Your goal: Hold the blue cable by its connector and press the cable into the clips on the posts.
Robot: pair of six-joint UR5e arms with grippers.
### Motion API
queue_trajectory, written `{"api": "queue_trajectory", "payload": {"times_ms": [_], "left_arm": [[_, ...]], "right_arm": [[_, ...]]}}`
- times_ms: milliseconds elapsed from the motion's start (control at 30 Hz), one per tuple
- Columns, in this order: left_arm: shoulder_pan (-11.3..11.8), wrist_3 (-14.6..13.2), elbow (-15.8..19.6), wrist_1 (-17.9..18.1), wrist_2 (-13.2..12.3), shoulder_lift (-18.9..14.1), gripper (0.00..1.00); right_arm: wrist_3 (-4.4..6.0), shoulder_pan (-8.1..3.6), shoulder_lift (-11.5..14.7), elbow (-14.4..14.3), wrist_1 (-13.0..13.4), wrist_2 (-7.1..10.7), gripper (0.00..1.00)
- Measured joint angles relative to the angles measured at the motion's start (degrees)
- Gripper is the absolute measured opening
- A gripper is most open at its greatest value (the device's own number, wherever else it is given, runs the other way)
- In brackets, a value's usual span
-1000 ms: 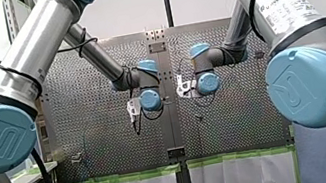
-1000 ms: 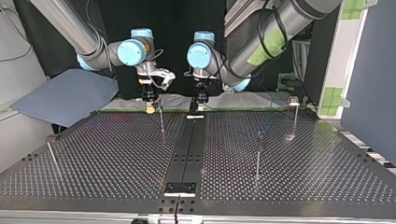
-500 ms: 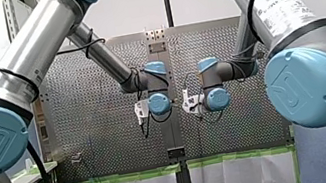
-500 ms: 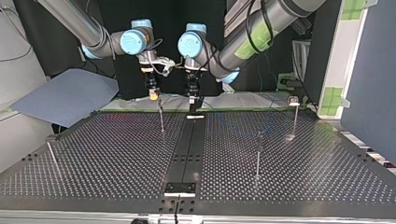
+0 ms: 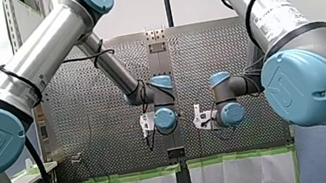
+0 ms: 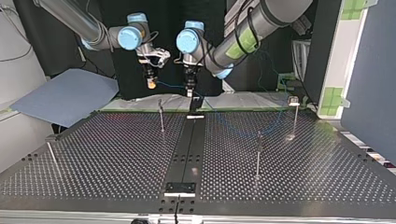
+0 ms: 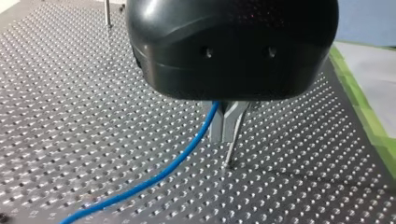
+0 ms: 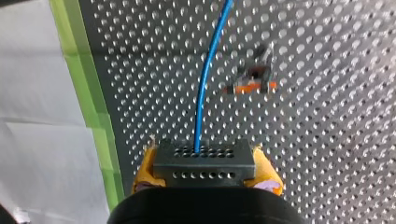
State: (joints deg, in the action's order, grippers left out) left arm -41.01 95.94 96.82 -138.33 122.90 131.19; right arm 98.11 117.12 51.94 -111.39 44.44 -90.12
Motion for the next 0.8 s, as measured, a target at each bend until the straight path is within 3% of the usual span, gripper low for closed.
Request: {"api": "queue_trajectory", "payload": {"times_ms": [200, 567, 700, 800], "left_arm": [[-0.5, 0.0, 0.0, 0.9, -0.1, 0.4, 0.02], [-1.1, 0.6, 0.0, 1.8, -0.4, 2.3, 0.02], [-1.2, 1.8, 0.0, 2.0, -0.8, 2.5, 0.02], [-1.3, 3.0, 0.0, 2.1, -1.5, 2.7, 0.02]], "right_arm": [[0.12, -1.85, 0.0, 0.0, 0.6, 0.48, 0.00], [1.24, -5.49, -0.3, 0.0, 2.2, 5.95, 0.00], [1.48, -6.57, -0.4, 0.0, 2.3, 7.60, 0.00], [2.23, -7.34, -0.5, 0.0, 2.6, 8.78, 0.00]]}}
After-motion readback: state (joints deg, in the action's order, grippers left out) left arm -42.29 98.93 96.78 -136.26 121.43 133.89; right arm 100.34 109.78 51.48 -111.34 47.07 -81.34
